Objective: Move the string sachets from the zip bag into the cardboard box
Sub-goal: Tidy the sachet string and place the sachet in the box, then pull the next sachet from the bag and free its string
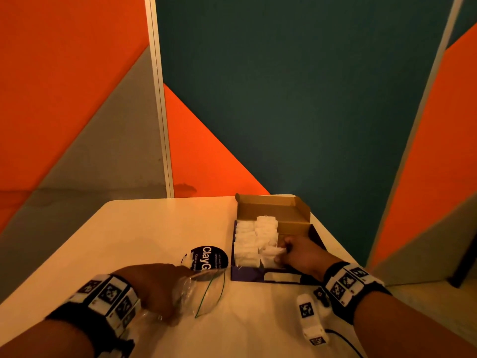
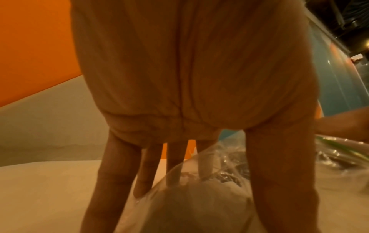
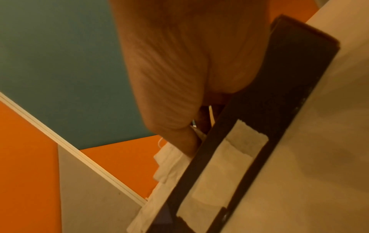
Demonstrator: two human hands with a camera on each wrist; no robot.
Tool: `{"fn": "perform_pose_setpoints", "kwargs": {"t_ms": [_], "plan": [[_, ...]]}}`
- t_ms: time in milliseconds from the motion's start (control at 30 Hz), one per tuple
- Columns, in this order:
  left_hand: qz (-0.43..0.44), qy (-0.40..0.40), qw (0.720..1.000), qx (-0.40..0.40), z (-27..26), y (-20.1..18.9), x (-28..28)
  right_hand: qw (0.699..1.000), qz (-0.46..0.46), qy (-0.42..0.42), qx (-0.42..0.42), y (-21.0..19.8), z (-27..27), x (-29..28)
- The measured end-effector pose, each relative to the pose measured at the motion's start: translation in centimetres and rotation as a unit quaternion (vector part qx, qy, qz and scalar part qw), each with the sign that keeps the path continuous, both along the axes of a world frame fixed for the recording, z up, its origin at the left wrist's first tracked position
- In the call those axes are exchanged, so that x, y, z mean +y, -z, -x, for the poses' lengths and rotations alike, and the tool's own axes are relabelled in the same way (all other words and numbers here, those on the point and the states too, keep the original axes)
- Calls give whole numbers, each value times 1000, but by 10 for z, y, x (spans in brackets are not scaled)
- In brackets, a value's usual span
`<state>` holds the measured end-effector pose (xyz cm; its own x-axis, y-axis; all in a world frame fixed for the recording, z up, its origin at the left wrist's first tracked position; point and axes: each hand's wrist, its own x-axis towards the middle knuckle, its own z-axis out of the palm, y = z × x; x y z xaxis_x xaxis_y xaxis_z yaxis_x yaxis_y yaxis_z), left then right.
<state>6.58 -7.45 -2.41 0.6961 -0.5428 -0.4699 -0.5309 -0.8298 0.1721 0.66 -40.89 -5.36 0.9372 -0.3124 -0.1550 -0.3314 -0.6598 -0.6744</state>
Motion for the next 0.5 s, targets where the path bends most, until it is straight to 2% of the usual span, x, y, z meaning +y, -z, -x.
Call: {"fn": "perform_pose_setpoints", "kwargs": {"t_ms": [133, 333, 500], "plan": [[1, 9, 1000, 3, -1, 1, -1, 1000, -12, -14, 6, -1, 3, 2], [11, 8, 1000, 3, -2, 2, 1, 999, -30, 14, -7, -4, 3, 0], [7, 6, 1000, -8, -3, 4, 1, 992, -119, 48, -14, -6, 4, -6]]}}
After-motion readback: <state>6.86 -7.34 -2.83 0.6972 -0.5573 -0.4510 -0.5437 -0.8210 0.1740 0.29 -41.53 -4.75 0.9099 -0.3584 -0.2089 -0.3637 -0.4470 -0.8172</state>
